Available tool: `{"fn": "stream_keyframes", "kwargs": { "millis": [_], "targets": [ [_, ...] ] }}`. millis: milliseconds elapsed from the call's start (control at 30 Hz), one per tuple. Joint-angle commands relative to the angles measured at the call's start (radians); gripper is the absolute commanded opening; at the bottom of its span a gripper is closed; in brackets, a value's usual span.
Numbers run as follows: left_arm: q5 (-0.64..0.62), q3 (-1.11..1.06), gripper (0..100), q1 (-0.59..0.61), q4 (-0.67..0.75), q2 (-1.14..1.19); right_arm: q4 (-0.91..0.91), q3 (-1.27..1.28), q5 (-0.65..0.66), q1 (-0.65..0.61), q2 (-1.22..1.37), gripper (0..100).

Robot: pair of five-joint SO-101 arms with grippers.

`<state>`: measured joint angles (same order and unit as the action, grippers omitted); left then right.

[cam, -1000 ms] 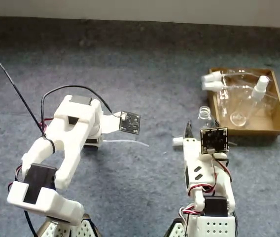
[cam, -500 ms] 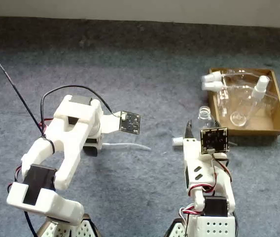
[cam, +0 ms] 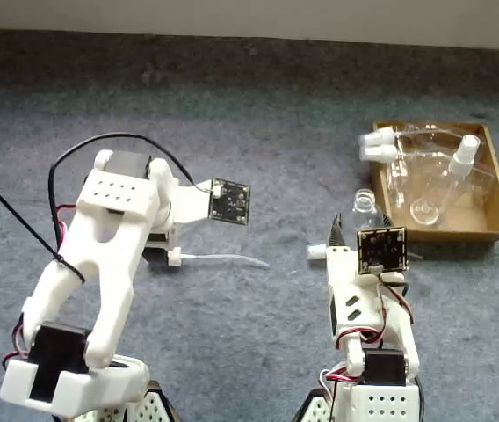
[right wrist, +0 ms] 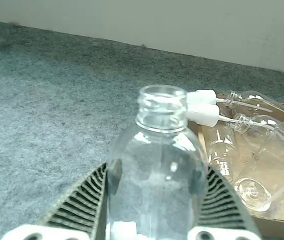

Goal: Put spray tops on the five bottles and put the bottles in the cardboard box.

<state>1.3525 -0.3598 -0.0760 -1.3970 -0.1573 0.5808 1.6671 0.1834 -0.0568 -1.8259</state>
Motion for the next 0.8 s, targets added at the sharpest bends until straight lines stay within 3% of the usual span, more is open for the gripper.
{"fn": "stream_keyframes", "kwargs": {
  "millis": [0, 200, 467, 767],
  "targets": [
    [-0.181, 0.107, 22, 0.007, -0.107, -0.061, -0.027, 0.051, -0.002, 0.004, -0.013, 13.5],
    [-0.578, 0.159, 22, 0.007, -0.137, -0.062, -0.027, 0.051, -0.002, 0.004, -0.013, 13.5],
    [-1.376, 0.166, 22, 0.005, -0.137, -0.071, -0.027, 0.051, -0.002, 0.004, -0.013, 13.5],
    [-1.820, 0.156, 22, -0.028, -0.199, -0.064, -0.027, 0.051, -0.002, 0.004, -0.013, 13.5]
  ]
}}
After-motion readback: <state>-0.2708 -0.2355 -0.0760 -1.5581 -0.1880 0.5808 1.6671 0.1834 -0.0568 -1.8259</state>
